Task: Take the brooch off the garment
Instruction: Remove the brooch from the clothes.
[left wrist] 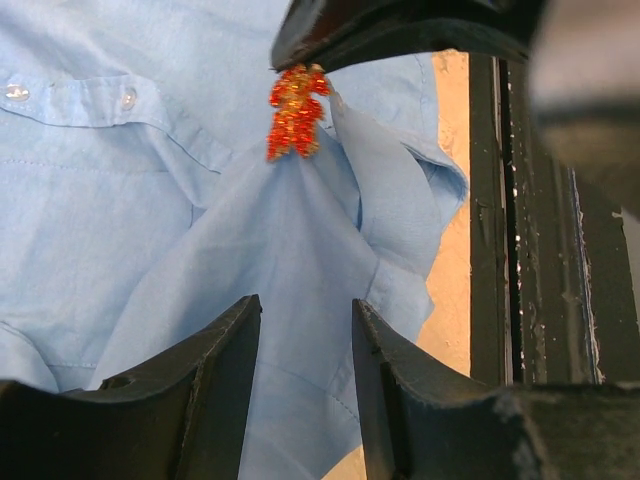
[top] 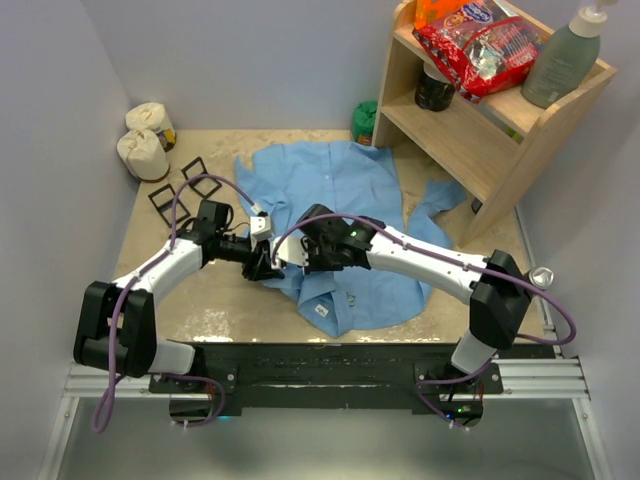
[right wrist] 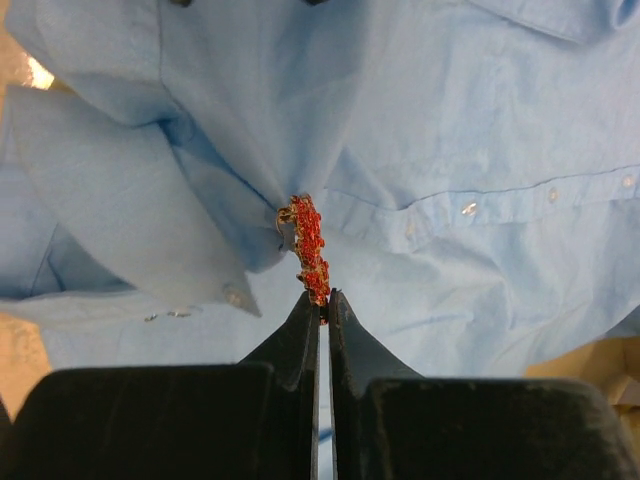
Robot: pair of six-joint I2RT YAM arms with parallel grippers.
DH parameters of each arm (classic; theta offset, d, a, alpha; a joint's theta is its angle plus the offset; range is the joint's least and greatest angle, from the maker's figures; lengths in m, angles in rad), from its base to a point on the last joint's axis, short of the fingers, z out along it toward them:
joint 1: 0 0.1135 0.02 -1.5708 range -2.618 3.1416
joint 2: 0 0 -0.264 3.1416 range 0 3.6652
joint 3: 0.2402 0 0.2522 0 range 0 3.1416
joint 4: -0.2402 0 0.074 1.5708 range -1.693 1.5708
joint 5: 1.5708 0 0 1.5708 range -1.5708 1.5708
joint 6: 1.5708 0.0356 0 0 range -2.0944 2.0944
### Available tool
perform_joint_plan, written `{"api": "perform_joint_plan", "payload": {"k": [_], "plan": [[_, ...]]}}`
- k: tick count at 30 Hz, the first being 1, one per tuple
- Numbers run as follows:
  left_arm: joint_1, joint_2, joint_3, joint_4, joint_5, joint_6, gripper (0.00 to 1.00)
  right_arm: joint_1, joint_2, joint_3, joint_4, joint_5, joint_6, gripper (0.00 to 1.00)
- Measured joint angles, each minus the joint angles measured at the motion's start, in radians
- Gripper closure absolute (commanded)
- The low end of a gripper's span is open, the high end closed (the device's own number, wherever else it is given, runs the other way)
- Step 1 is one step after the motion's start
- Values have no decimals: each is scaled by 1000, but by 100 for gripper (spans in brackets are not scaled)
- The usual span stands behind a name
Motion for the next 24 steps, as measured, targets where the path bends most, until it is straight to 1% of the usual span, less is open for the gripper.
{"api": "perform_joint_plan", "payload": {"k": [5,11,15,17,20,24], "plan": [[0,-1,0,2,-11,-1,53,42,34,40,-103,34,1,100],[0,-1,-1,3,4,18,52,55,85,97,-213,47,10,100],[0,-10,-40,78,59,19,50,55,86,123,-236,23,24,100],[0,-27,-97,184,84,-34,49,55,84,124,-234,10,28,100],[0,-58,-187,375,109,-167,48,55,84,124,-233,-10,32,100],[0,-61,-236,635,142,-362,46,55,84,126,-232,-25,36,100]]}}
